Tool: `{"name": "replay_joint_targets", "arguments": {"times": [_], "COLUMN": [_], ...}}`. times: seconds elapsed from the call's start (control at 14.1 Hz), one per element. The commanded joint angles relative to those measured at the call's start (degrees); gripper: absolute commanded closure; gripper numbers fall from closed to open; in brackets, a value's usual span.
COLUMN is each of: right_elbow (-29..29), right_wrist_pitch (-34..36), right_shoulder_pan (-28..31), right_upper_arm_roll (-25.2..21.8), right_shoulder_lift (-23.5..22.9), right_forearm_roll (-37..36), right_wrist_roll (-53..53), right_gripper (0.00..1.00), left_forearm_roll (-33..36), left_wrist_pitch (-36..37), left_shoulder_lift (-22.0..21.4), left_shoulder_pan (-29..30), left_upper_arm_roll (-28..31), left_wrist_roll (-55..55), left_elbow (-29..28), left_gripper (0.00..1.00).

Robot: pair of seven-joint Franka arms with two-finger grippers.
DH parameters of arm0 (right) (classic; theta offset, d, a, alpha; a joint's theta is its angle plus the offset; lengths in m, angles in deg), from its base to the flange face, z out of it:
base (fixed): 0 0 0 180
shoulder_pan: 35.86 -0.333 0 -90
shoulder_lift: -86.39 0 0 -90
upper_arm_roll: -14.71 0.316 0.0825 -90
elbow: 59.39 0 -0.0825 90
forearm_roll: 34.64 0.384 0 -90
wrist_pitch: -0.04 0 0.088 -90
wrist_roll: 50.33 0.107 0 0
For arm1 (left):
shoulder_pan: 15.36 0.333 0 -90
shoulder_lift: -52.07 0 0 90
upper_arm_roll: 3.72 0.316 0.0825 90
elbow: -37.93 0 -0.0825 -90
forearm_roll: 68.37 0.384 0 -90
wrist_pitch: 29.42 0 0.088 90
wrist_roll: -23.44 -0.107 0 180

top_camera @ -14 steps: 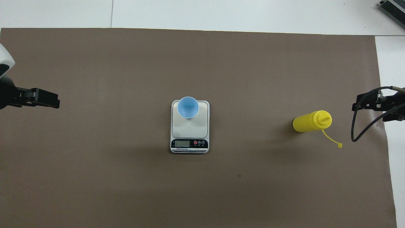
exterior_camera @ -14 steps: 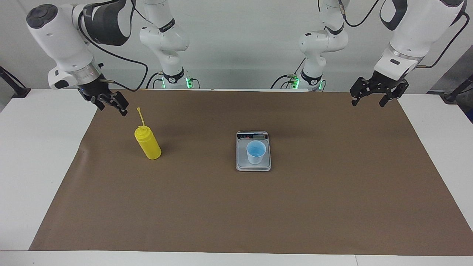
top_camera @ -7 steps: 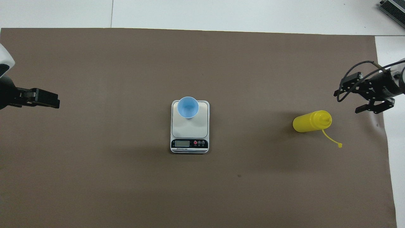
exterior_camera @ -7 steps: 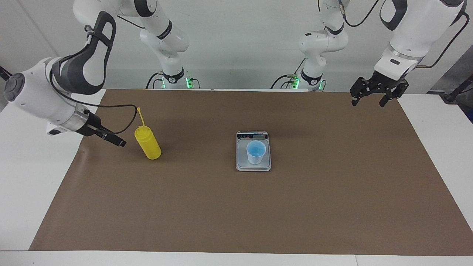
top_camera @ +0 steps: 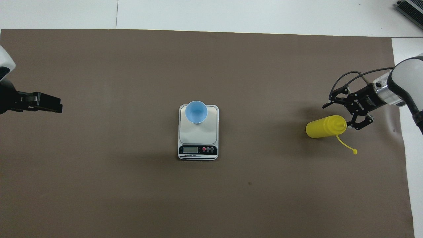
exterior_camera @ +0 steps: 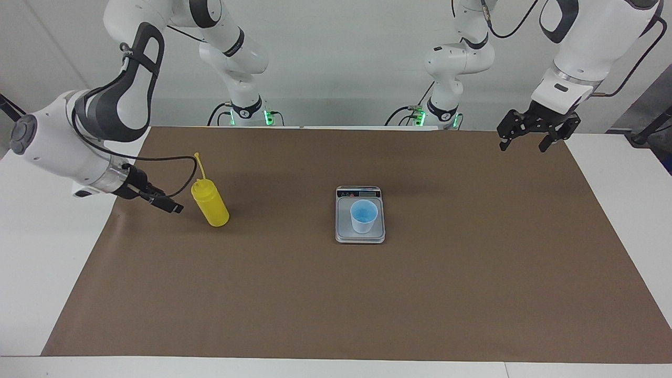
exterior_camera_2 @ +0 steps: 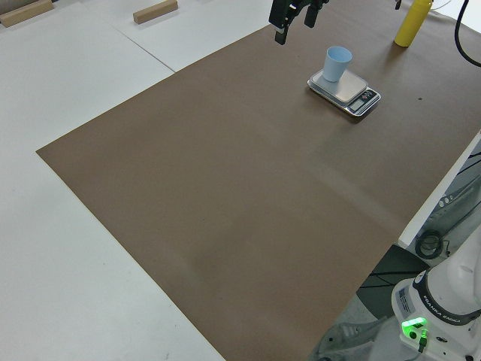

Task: Pour seasoning into cup on scale with both arms
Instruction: 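Move the right gripper over the yellow bottle and grasp it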

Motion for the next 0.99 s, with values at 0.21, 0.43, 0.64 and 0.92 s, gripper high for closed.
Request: {"name": "replay_joint_targets", "arguments": {"times": [0.21,0.43,0.64,0.92], "right_elbow": [7.01,6.57,5.87,1.93], "right_wrist_pitch": [0.63,2.14,0.74,-5.15], "right_shoulder_pan": [0.65,1.09,0.03,-9.34], "right_upper_arm_roll": [0.52,0.52,1.05,0.96], "right_shoulder_lift": [2.57,2.66,3.97,4.85], "right_forearm_roll": [4.82,4.82,4.82,0.45], "right_wrist_roll": [3.62,3.80,13.34,26.63], "right_gripper": [0.00,1.00,1.00,1.00], "left_forearm_roll": [-0.38,-0.38,-0.38,-0.38], "left_wrist_pitch": [0.63,0.63,0.63,0.63], "left_shoulder_lift": [-0.50,-0.50,-0.50,-0.50], "left_shoulder_pan": [0.52,0.52,0.52,0.52], "left_upper_arm_roll": [-0.12,-0.12,-0.12,-0.12], "left_wrist_roll": [-0.31,-0.31,-0.31,-0.31], "left_elbow": [-0.45,-0.45,-0.45,-0.45], "left_gripper": [0.00,0.00,0.00,0.00]}}
